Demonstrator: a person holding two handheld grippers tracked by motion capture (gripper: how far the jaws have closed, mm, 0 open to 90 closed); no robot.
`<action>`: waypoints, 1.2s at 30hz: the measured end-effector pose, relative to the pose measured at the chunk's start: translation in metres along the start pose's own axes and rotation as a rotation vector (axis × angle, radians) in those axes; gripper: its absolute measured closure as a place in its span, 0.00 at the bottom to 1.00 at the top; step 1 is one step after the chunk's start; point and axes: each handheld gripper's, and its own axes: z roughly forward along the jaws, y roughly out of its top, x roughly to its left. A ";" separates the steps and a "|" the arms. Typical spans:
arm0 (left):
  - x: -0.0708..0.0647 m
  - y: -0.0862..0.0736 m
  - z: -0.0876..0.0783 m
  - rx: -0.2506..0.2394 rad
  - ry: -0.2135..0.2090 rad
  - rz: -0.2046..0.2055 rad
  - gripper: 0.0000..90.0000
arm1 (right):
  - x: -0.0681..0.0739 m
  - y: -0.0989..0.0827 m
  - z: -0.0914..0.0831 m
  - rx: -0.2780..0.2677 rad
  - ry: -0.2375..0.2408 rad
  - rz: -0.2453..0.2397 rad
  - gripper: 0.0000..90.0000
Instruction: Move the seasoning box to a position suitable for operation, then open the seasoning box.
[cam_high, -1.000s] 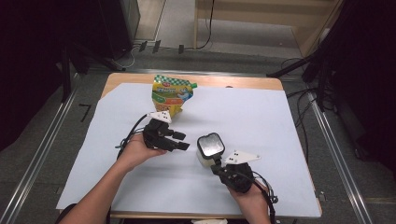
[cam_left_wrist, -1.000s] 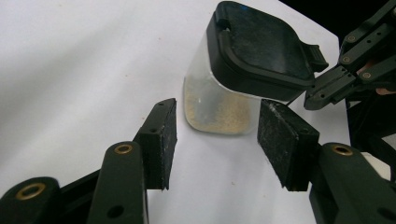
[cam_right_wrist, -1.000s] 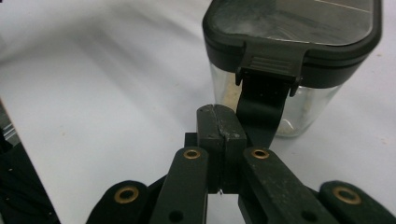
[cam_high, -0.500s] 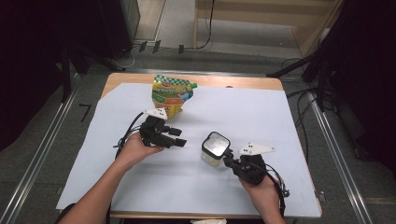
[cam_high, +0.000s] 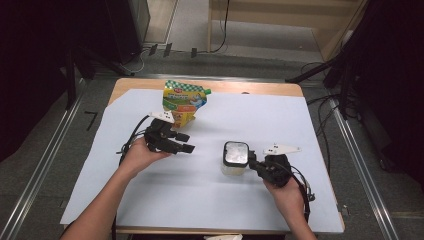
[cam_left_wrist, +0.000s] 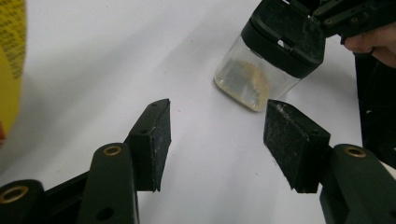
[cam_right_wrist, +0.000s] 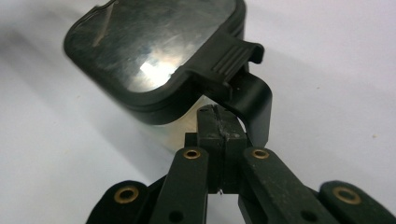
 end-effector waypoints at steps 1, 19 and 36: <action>0.001 0.001 -0.003 0.001 0.004 0.000 0.47 | -0.002 0.001 0.001 0.000 -0.001 0.001 1.00; 0.021 0.011 -0.027 -0.003 0.061 -0.011 0.48 | 0.019 -0.002 -0.025 -0.017 0.086 -0.023 0.84; -0.009 0.021 -0.003 0.009 -0.093 0.097 0.29 | 0.012 -0.002 -0.026 0.000 0.067 -0.024 0.99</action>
